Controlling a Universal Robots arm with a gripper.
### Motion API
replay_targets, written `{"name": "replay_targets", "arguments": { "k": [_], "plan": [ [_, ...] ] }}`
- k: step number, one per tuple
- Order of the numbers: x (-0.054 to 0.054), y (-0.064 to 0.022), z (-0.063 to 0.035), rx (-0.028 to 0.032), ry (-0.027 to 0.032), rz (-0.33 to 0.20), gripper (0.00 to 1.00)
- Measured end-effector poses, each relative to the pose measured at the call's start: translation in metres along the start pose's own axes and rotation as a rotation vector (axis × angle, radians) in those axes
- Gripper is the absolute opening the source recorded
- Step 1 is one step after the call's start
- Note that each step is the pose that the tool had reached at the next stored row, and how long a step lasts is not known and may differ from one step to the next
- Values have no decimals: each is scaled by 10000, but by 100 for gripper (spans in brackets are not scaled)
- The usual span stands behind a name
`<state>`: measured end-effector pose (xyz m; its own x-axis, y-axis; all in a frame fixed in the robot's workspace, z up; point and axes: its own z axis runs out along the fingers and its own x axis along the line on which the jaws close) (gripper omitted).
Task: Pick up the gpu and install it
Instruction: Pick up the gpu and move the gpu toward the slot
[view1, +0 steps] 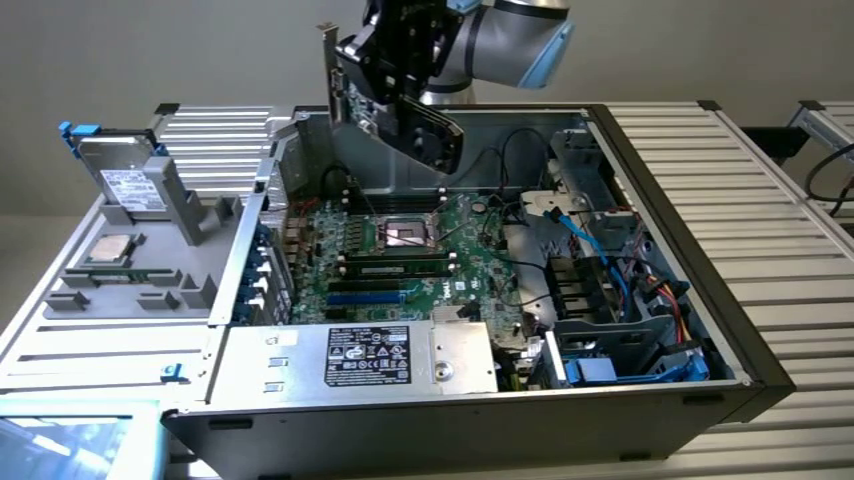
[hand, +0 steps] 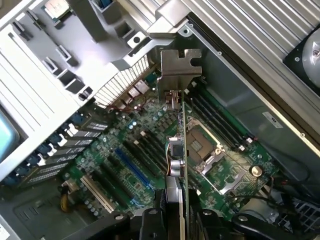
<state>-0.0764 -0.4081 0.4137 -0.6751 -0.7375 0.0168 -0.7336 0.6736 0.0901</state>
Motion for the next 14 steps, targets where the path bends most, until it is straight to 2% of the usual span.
{"name": "replay_targets", "arguments": {
  "k": [14],
  "plan": [
    [-1, -3, 24, 43, 230, -2541, 29]
  ]
}}
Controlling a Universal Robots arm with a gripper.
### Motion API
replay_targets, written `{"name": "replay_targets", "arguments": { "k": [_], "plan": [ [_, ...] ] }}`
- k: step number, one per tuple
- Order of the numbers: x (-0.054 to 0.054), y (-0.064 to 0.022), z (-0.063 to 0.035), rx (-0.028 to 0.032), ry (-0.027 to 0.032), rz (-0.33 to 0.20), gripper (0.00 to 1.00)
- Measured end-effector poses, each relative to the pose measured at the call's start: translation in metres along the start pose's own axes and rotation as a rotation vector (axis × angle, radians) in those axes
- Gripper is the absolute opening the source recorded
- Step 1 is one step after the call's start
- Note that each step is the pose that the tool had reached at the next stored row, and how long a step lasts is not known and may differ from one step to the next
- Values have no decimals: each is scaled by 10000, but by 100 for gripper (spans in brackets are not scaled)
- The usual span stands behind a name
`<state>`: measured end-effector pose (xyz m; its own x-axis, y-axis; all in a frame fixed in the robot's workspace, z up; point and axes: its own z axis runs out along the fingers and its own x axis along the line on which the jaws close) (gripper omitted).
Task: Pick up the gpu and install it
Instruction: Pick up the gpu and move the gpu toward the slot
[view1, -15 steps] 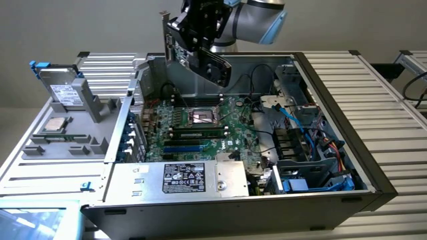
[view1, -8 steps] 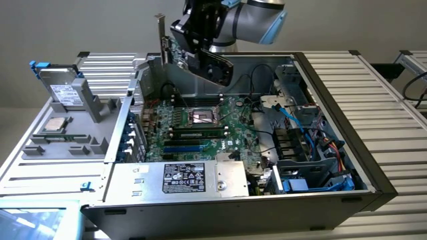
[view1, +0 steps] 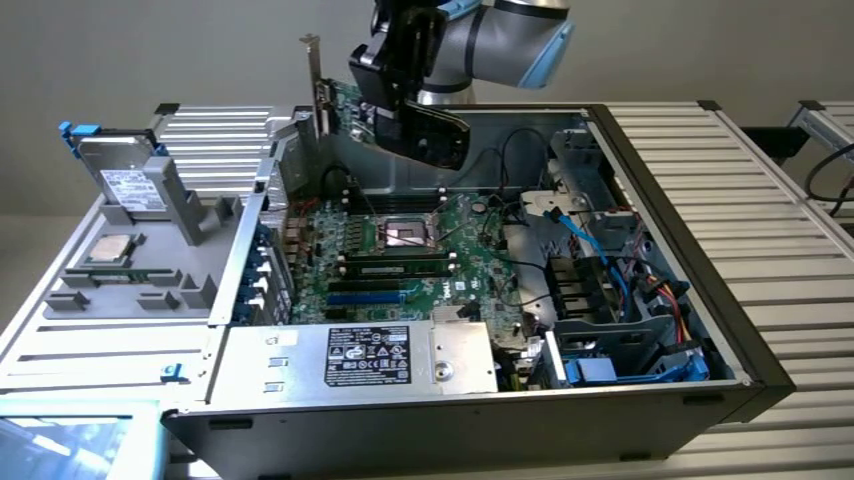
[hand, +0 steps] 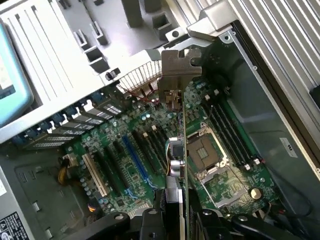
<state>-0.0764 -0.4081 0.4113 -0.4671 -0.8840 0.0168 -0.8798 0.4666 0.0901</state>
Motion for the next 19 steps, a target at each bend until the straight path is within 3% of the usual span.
{"name": "replay_targets", "arguments": {
  "k": [8, 13, 16, 19],
  "plan": [
    [0, 0, 4, 36, 125, -1444, 29],
    [-1, 0, 4, 146, 188, -2245, 29],
    [0, 0, 7, 281, 314, -2596, 29],
    [0, 0, 8, 410, 542, -2898, 29]
  ]
}}
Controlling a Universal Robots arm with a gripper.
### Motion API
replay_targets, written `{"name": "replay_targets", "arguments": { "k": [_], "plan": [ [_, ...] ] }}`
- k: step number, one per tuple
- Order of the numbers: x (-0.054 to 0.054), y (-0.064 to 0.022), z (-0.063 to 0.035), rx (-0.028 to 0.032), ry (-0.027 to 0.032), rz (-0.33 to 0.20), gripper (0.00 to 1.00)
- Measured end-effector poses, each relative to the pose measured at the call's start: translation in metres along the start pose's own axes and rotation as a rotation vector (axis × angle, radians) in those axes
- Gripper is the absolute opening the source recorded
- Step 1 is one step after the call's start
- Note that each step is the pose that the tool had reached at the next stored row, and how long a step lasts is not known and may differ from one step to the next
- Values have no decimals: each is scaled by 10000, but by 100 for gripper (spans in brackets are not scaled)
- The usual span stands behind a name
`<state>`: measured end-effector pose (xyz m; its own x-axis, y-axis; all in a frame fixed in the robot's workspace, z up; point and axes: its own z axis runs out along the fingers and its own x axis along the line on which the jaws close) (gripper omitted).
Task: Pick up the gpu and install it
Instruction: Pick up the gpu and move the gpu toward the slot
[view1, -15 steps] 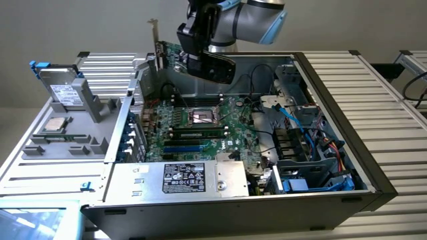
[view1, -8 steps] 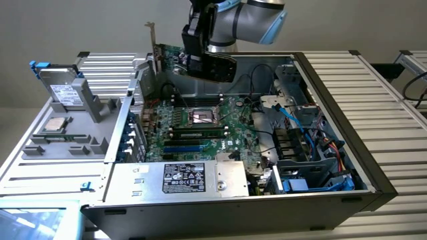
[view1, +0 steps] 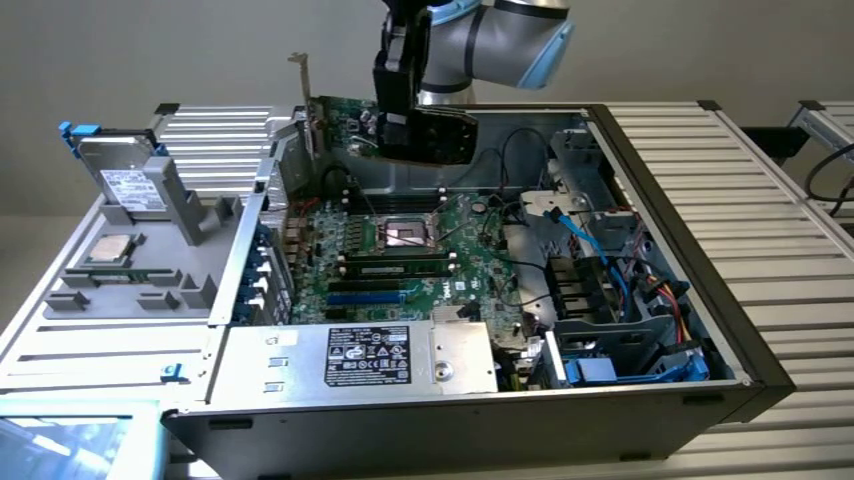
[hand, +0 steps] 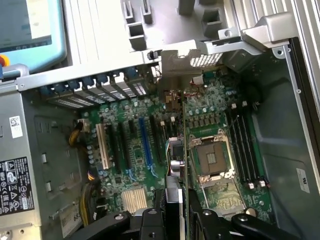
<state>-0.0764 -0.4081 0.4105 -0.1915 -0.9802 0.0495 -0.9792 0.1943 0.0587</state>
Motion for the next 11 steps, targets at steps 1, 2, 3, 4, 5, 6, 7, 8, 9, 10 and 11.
{"name": "replay_targets", "arguments": {
  "k": [1, 2, 3, 4, 5, 6, 7, 8, 9, 10, 11],
  "plan": [
    [0, 0, 0, 20, 71, -96, 29],
    [0, 0, 2, 39, 129, -227, 29],
    [0, 0, 8, 59, 160, -376, 29],
    [-1, -1, 15, 99, 164, -535, 29],
    [-1, -1, 21, 138, 167, -674, 29],
    [-1, -2, 28, 182, 170, -819, 29],
    [-2, -2, 35, 221, 170, -920, 29],
    [-2, 0, 42, 261, 167, -985, 29],
    [-1, 5, 50, 299, 163, -1020, 29],
    [1, 16, 59, 337, 157, -1036, 29],
    [5, 34, 68, 371, 154, -1038, 29]
  ]
}}
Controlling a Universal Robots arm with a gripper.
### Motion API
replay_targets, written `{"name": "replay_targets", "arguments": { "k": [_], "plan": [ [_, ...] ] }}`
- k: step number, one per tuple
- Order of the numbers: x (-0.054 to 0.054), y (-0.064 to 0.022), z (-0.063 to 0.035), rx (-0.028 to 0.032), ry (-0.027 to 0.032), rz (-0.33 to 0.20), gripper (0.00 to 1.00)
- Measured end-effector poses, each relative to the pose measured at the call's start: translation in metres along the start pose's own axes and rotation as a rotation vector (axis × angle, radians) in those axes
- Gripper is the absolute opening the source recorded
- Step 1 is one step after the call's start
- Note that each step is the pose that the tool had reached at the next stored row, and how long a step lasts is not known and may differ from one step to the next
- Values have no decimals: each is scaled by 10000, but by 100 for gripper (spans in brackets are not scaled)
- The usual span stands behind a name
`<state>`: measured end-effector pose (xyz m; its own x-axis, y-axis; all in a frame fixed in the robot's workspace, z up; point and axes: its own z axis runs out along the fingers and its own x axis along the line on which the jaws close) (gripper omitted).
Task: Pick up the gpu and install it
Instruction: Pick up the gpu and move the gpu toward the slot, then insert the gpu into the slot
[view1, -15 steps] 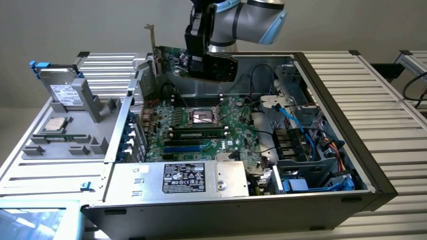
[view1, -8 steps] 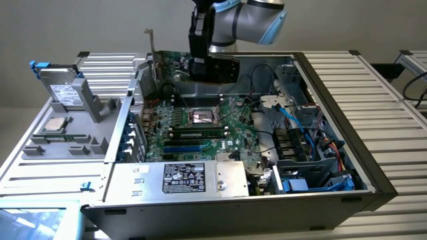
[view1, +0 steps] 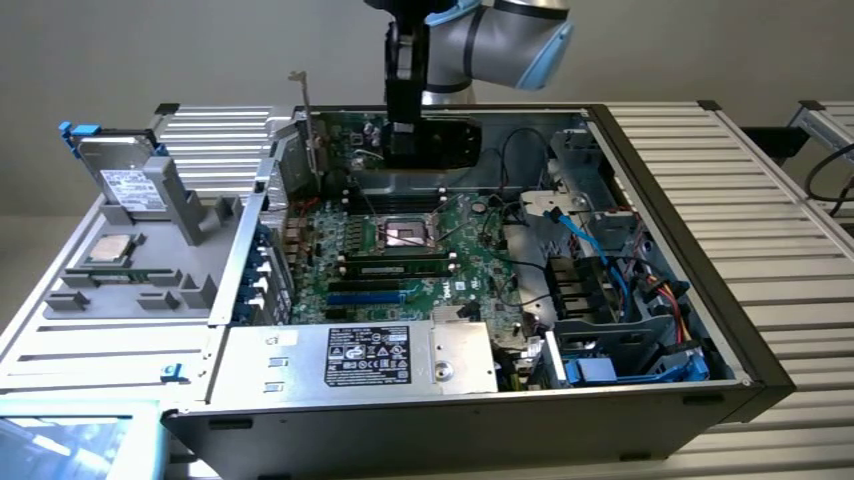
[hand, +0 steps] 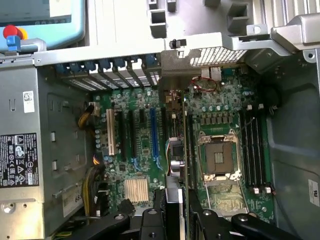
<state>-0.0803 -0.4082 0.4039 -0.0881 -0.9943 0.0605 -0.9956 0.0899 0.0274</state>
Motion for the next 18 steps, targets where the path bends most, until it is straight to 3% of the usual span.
{"name": "replay_targets", "arguments": {
  "k": [5, 12, 18],
  "plan": [
    [17, 137, 60, 113, -30, 6, 29],
    [23, 149, 167, 111, -114, 4, 29],
    [24, 149, 168, 106, -123, 2, 29]
  ]
}}
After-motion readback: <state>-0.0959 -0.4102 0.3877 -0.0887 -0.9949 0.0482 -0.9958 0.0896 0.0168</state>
